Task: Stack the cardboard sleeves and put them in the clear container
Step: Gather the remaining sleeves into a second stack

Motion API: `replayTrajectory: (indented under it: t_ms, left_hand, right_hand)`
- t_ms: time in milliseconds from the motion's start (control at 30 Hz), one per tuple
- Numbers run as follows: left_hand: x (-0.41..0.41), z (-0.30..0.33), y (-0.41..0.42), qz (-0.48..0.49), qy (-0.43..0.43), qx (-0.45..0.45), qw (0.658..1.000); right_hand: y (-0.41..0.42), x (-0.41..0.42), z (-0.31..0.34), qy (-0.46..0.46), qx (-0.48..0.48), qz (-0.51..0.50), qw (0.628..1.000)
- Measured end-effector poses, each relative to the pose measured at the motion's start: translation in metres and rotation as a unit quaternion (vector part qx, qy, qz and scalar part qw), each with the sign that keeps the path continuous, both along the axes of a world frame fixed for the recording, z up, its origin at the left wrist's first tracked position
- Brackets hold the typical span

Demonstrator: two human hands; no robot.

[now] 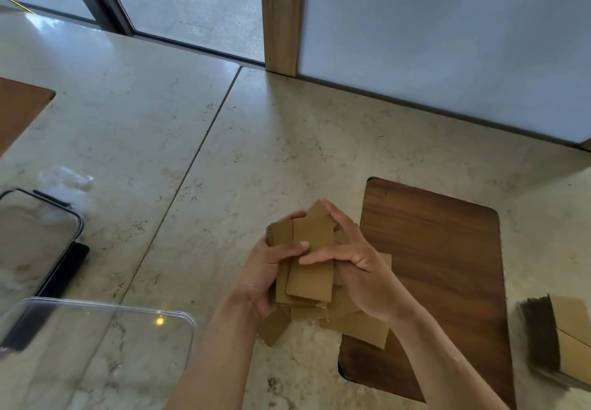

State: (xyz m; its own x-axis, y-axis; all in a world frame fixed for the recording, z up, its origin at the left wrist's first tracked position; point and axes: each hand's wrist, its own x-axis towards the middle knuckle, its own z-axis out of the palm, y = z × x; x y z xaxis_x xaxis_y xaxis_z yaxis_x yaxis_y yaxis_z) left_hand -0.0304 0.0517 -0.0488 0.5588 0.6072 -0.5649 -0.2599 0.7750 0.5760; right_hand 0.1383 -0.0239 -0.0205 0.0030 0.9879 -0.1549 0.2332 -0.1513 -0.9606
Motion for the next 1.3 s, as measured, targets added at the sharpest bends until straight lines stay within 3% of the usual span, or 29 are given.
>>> replayTrajectory:
  t_ms: [100,167,267,333,400,467,567,667,800,933,1033,1133,1200,1300]
  left_hand:
    - [0.0,-0.001,-0.004,0.059,0.001,0.003,0.998]
    - [0.001,-0.002,-0.006,0.074,0.008,-0.003,0.997]
    - [0.003,-0.006,-0.007,0.082,0.028,-0.006,0.996]
    - [0.001,-0.01,-0.006,0.114,-0.019,-0.013,0.993]
    - [-0.003,-0.012,-0.004,0.149,-0.053,-0.024,0.987]
    - [-0.008,-0.015,-0.003,0.187,-0.052,-0.033,0.98]
    - [-0.015,-0.02,-0.004,0.244,-0.029,-0.05,0.968]
    - [-0.021,-0.02,-0.008,0.267,0.036,-0.04,0.962]
    - [-0.023,-0.018,-0.012,0.233,0.112,-0.015,0.966]
    - [-0.024,-0.009,-0.013,0.178,0.093,-0.066,0.977]
    - [-0.023,-0.003,-0.014,0.085,-0.001,-0.132,0.988]
    - [-0.019,-0.003,-0.015,0.048,-0.048,-0.13,0.989]
    - [-0.018,-0.002,-0.016,0.027,-0.067,-0.118,0.99]
    - [-0.022,-0.007,-0.019,0.031,-0.056,-0.127,0.99]
  right_hand:
    - [0.0,-0.005,-0.002,0.072,0.001,-0.175,0.982]
    - [-0.002,-0.013,-0.006,0.073,-0.038,-0.199,0.976]
    - [-0.008,-0.028,-0.014,-0.058,-0.052,-0.127,0.989]
    - [-0.006,-0.025,-0.018,-0.116,0.003,-0.215,0.97]
    - [-0.003,-0.013,-0.019,-0.179,-0.014,-0.282,0.942]
    - [-0.001,-0.008,-0.021,-0.241,-0.117,-0.214,0.939]
    - [-0.001,-0.027,-0.024,-0.379,-0.215,-0.098,0.895]
    - [0.002,-0.03,-0.028,-0.311,-0.202,-0.168,0.913]
    - [0.002,-0.01,-0.022,-0.089,-0.209,-0.279,0.933]
    - [-0.006,0.002,-0.008,0.128,-0.161,-0.302,0.931]
    - [-0.012,0.005,0.004,0.105,-0.027,-0.28,0.954]
    - [-0.019,-0.004,0.009,0.009,0.077,-0.145,0.986]
    - [-0.023,-0.012,0.006,-0.122,0.104,-0.034,0.986]
    - [-0.028,-0.014,-0.002,-0.164,0.099,0.032,0.981]
